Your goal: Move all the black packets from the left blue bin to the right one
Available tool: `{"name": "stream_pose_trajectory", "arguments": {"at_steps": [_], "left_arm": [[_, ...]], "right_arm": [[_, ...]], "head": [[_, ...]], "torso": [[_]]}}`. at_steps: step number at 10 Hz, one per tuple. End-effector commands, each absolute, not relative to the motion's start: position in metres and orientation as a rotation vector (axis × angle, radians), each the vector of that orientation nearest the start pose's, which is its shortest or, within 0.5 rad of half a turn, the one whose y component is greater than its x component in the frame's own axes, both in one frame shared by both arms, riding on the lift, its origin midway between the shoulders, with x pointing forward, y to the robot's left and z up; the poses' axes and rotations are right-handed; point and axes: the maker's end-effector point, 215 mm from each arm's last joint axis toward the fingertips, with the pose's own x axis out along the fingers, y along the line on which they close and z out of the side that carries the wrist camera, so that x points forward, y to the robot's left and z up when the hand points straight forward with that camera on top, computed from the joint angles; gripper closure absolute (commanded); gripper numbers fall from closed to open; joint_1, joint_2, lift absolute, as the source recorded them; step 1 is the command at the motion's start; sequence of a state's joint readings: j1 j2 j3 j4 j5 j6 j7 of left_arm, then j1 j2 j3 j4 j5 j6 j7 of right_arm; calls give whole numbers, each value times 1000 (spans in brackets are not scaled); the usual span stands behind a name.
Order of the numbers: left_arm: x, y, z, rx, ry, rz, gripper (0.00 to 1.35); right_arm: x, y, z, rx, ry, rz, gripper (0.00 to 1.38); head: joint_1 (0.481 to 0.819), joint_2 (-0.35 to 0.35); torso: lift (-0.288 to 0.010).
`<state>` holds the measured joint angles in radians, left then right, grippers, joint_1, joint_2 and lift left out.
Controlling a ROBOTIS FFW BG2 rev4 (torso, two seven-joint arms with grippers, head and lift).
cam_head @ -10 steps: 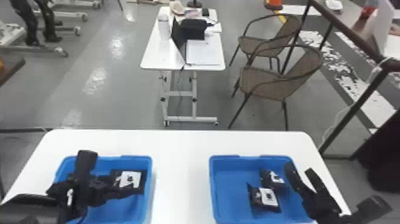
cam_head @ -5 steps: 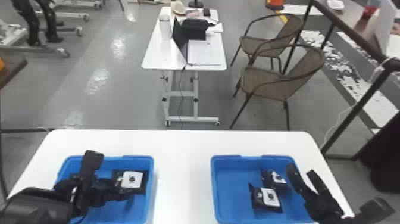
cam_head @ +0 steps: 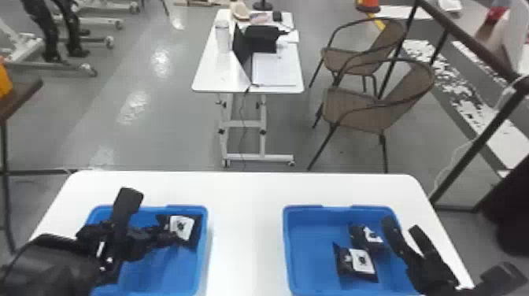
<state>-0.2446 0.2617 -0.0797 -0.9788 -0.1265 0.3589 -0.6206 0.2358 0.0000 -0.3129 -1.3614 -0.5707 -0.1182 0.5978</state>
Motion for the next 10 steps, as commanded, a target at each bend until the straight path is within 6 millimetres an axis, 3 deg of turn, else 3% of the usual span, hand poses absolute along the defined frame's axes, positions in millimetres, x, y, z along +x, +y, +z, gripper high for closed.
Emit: {"name": "stream_pose_trajectory", "arguments": {"at_steps": [1,4,8,10], "left_arm": [[528,265,-601,180,793,-527,1122],[516,251,-594,164,757,-626,1210],[494,227,-505,17,557,-666,1210],[496,183,-467,-47,451,-742,1210]], "right_arm": [[458,-317,-480,566,64,120,136],[458,-315,-478,571,61,130,136],[461,-313,-470,571,44,148,136],[471,-303,-448,545,6,208,136]], "head": [[695,-51],[695,-64],[695,-84],[695,-102]], "torso": [[0],[0],[0],[0]]}}
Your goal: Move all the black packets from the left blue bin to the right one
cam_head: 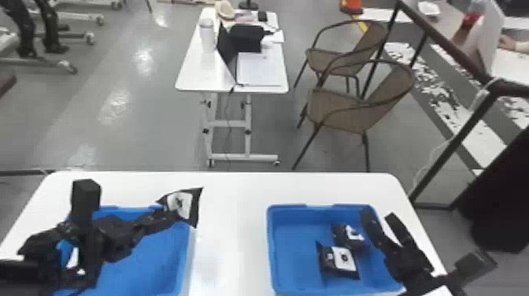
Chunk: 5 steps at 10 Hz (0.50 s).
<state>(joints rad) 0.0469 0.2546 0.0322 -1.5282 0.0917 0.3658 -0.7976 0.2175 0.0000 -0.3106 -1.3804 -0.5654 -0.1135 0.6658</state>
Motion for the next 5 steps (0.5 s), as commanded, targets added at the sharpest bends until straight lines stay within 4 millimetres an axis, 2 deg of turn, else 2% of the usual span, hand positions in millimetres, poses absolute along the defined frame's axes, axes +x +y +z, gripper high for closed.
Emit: {"name": "stream_pose_trajectory", "arguments": {"at_steps": [1,3,5], "left_arm": [[504,158,-450,-51,407,-790,1210],[523,111,-428,-1,376,-887,1210],[537,63,-414,-17,337,-972,1210]], "right_arm": [[482,-289,-433,525,-18,266,136],[503,-259,-409,498,-50,349,136],[517,-234,-395,495,-70,401,136]], "head": [[695,-121],[695,-143],[695,-160]], "torso": [[0],[0],[0]]}}
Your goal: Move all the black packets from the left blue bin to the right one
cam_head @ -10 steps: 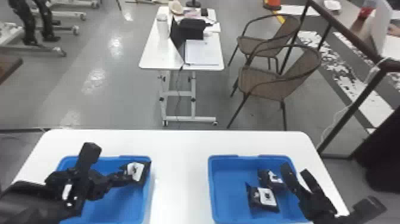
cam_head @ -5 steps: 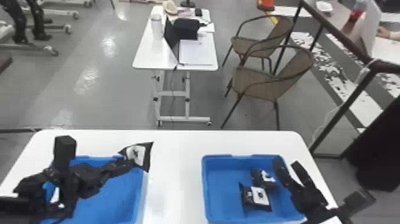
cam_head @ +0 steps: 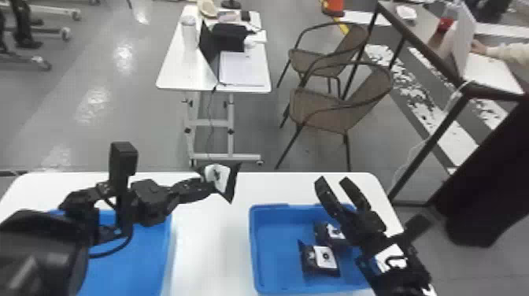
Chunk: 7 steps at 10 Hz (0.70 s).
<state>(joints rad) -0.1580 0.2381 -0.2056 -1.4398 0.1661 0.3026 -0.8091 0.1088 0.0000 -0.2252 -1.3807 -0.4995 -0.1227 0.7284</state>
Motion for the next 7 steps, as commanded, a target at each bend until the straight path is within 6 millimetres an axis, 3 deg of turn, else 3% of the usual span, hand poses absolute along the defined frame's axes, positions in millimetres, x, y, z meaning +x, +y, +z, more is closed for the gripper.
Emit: {"name": "stream_pose_trajectory", "arguments": {"at_steps": [1,4,7], "left_arm": [[544,44,-409,-18,326,-1001,1210],[556,3,-411,-10,319,-1069,1210],[555,-21,-410,-20,323,-1103,1210]], "right_arm": [[521,-220,-390,498,-74,426,136],[524,-152,-365,524,-91,562,136],[524,-104,-354,543,-81,659,136]], "head": [[695,-170],[695,-172],[695,-140]], "torso": [[0],[0],[0]]}}
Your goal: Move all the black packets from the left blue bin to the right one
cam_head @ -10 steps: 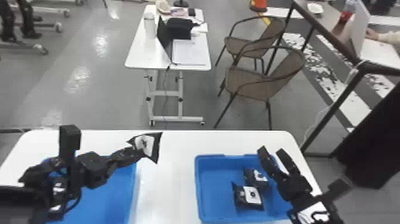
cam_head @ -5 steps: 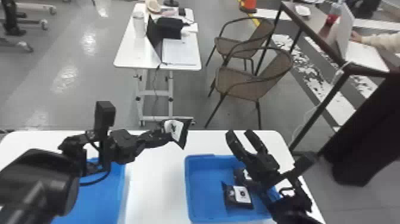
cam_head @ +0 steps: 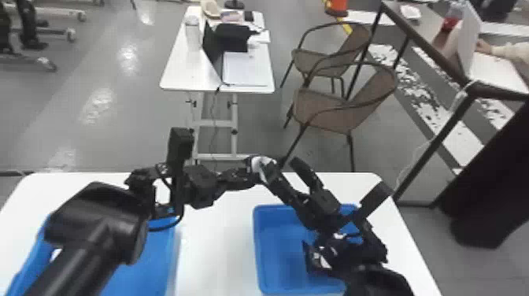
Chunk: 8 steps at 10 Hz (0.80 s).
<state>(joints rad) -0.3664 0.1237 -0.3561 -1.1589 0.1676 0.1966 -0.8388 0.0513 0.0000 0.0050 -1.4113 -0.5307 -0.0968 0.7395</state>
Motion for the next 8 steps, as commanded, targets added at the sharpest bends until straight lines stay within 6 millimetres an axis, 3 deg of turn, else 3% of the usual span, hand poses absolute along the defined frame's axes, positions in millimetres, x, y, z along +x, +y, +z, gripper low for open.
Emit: {"name": "stream_pose_trajectory", "arguments": {"at_steps": [1,3,4,5,6,8], "left_arm": [[554,-26,-409,-21,322,-1114,1210],[551,-40,-402,-36,311,-1139,1210],[547,-46,-401,-62,314,-1151,1210],[542,-49,-401,-104,320,-1159,1210],[539,-51,-400,-136,317,-1164,1210],[537,-54,-389,-165,295,-1177,1210]], "right_arm": [[522,-92,-356,545,-69,680,136],[527,-85,-360,538,-53,692,137],[531,-84,-363,528,-46,692,228],[534,-87,-363,514,-47,684,682],[538,-99,-362,496,-65,642,1049],[538,-117,-371,472,-53,571,1277]], "head": [[695,-132],[695,-122],[695,-123],[695,-128],[695,-134],[695,-154]], "torso": [[0],[0],[0],[0],[0],[0]]}}
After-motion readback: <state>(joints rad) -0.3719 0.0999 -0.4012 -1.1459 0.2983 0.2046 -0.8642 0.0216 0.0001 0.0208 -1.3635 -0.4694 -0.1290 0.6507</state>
